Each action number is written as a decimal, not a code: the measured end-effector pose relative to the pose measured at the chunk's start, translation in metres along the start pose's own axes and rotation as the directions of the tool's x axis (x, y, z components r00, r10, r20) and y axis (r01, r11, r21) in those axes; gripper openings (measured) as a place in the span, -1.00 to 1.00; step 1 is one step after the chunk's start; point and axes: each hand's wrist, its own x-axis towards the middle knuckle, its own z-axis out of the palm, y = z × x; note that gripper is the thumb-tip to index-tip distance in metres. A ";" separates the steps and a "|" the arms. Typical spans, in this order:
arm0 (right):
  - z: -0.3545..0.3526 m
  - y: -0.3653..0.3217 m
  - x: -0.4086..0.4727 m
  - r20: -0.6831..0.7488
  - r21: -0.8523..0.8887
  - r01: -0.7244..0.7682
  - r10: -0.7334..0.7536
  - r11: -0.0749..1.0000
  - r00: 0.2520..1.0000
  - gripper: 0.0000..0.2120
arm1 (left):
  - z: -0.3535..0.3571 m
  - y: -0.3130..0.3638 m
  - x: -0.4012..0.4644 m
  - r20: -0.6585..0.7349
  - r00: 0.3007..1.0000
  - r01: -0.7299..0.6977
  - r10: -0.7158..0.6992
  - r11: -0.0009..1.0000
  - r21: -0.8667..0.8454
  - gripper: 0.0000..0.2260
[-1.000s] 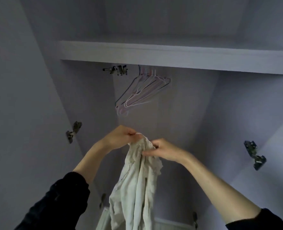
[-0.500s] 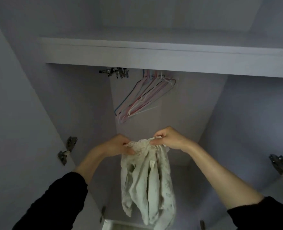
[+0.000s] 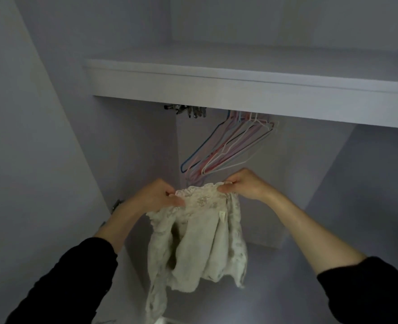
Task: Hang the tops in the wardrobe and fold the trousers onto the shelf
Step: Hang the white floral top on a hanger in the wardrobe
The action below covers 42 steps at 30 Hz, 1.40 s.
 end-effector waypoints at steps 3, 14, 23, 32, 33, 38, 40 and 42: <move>-0.002 0.004 0.010 0.005 0.031 -0.028 0.028 0.999 1.000 -0.64 | -0.007 -0.008 0.002 0.062 0.998 0.017 -0.015 0.999 -0.044 -0.73; 0.003 -0.012 0.062 -0.208 0.810 -0.084 0.419 0.580 0.884 -0.93 | -0.037 -0.002 -0.002 -0.069 0.997 -0.035 0.033 0.999 -0.033 -0.72; -0.008 -0.010 0.079 -0.316 0.773 -0.145 0.573 0.618 0.756 -0.76 | -0.043 -0.002 -0.009 -0.057 0.998 -0.024 0.025 1.000 0.012 -0.70; -0.034 0.003 0.040 -0.575 0.706 0.125 0.462 0.697 0.675 -0.80 | -0.025 0.001 0.001 -0.043 0.998 -0.052 0.052 0.999 0.000 -0.66; -0.036 0.003 0.033 -0.599 0.689 0.154 0.437 0.708 0.671 -0.79 | -0.022 0.003 0.001 -0.036 0.997 -0.064 0.064 0.998 0.003 -0.67; -0.041 0.019 0.003 -0.582 0.750 0.223 0.462 0.623 0.669 -0.69 | -0.007 0.012 0.002 -0.011 0.998 -0.067 0.066 0.996 -0.065 -0.64; -0.043 0.033 -0.015 -0.522 0.808 0.221 0.491 0.545 0.697 -0.68 | 0.001 0.018 0.002 -0.011 0.998 -0.068 0.068 0.995 -0.072 -0.62; -0.040 0.049 -0.035 -0.461 0.820 0.115 0.528 0.561 0.714 -0.70 | 0.011 0.026 0.001 0.006 0.998 -0.063 0.064 0.993 -0.098 -0.64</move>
